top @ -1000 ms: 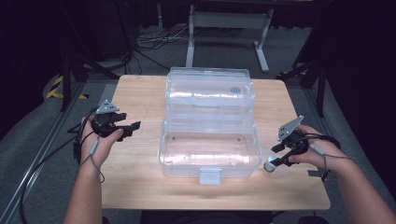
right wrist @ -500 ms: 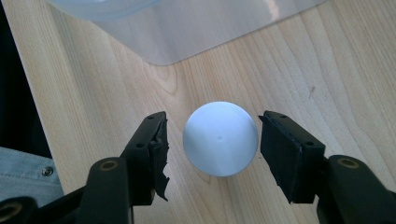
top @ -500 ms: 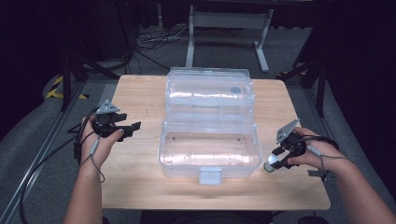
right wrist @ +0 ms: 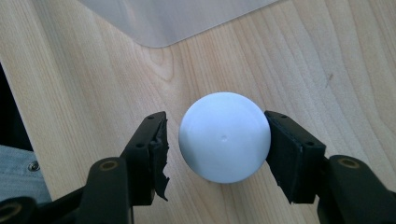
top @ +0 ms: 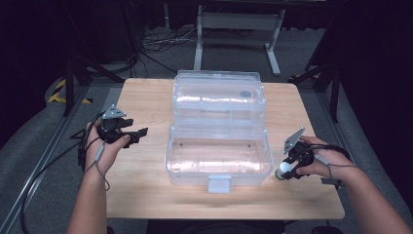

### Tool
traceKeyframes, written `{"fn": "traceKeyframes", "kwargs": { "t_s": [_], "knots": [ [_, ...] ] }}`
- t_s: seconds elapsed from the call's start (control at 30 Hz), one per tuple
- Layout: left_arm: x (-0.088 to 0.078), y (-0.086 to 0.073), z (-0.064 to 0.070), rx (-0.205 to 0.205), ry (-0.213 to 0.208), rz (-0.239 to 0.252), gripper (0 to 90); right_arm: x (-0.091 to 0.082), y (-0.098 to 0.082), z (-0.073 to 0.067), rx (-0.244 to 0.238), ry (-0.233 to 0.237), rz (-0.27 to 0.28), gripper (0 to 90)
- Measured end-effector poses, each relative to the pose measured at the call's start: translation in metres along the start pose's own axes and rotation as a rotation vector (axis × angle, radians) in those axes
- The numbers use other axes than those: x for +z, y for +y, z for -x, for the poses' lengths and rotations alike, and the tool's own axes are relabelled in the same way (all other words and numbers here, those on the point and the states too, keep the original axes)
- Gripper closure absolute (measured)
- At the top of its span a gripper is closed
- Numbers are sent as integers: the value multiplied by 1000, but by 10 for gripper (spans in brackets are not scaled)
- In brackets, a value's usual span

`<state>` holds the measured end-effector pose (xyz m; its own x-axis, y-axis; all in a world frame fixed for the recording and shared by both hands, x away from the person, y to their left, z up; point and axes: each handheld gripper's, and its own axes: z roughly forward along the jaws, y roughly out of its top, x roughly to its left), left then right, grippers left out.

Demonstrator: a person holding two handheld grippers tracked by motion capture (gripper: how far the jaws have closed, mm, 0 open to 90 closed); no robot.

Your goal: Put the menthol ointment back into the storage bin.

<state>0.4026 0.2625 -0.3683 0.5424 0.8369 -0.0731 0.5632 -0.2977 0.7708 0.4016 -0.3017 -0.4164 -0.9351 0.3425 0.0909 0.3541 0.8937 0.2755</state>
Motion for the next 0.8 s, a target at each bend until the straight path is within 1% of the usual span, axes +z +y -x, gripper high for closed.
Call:
{"fn": "traceKeyframes", "kwargs": {
  "t_s": [0.2,0.27,0.33,0.43,0.5,0.53,0.57,0.6,0.63,0.73,0.8],
  "knots": [
    [1,0,1,9,-8,-6,322,4,1,0,-5,-3,-15,438],
    [1,0,1,9,-9,-8,322,5,3,0,-14,-17,-22,486],
    [1,0,1,8,-9,-8,322,5,3,1,-13,-21,-22,499],
    [1,0,1,2,-10,-8,321,4,3,0,-7,-21,-24,502],
    [1,0,1,2,-10,-9,321,4,3,0,-14,-22,-17,503],
    [1,0,1,1,-11,-9,321,3,3,0,-8,-24,-15,503],
    [1,0,1,1,-11,-10,321,2,3,0,-5,-24,-15,503],
    [1,0,1,3,-11,-8,321,1,3,0,-15,-23,-9,503],
    [1,0,1,5,-11,-8,321,0,3,0,-7,-23,-7,503],
    [1,0,1,4,-10,-7,321,-5,4,-1,-15,-21,-5,503],
    [1,0,1,4,-11,-8,321,-6,4,-1,-10,-20,-4,503]
  ]
}}
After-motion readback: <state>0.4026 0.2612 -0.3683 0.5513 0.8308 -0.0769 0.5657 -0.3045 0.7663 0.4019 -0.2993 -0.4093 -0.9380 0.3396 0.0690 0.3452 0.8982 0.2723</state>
